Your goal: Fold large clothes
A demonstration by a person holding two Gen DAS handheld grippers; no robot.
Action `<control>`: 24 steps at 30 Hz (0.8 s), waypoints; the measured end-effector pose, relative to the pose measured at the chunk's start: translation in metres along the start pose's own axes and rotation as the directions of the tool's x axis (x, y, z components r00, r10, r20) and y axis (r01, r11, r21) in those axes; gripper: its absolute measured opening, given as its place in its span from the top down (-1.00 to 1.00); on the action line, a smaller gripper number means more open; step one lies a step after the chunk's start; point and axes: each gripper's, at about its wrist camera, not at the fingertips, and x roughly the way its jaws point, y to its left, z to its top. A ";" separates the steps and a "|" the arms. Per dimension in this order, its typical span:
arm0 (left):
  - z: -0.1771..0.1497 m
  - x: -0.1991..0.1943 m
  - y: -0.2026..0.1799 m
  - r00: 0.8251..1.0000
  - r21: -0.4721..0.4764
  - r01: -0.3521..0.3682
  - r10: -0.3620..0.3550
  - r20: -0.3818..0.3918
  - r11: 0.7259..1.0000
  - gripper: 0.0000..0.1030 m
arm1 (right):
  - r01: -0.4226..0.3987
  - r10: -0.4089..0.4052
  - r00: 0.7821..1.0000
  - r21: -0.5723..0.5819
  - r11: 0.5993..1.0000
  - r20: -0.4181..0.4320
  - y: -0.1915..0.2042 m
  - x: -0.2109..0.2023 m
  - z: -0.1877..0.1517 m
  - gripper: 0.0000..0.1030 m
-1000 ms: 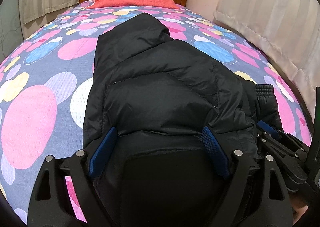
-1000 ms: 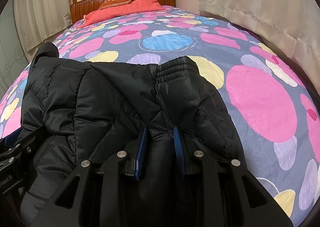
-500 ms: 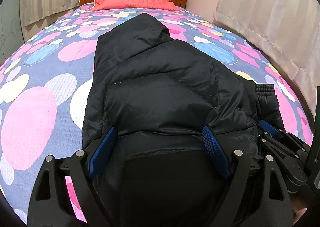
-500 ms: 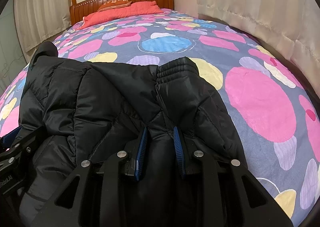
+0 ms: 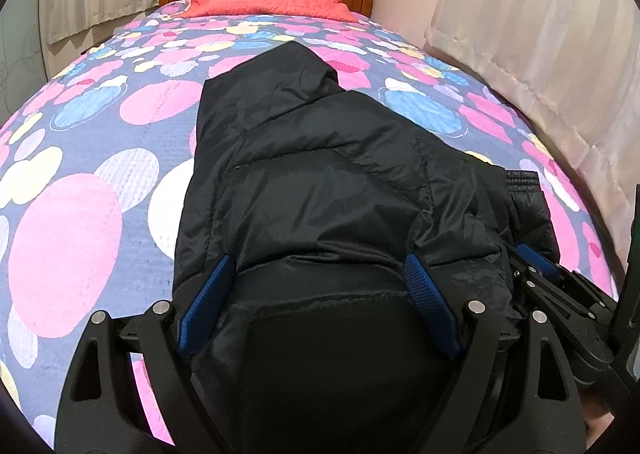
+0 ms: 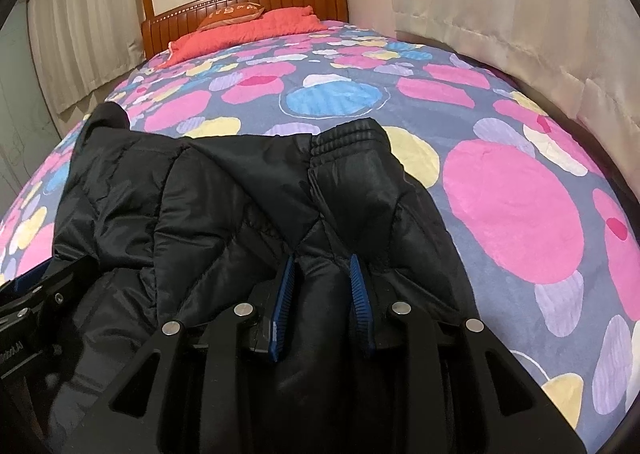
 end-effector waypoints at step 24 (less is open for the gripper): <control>-0.001 -0.056 0.096 0.993 -0.500 0.115 -0.106 0.047 0.858 -0.67 | -0.230 0.206 0.972 0.299 0.926 0.113 -0.058 -0.066 0.024 -0.20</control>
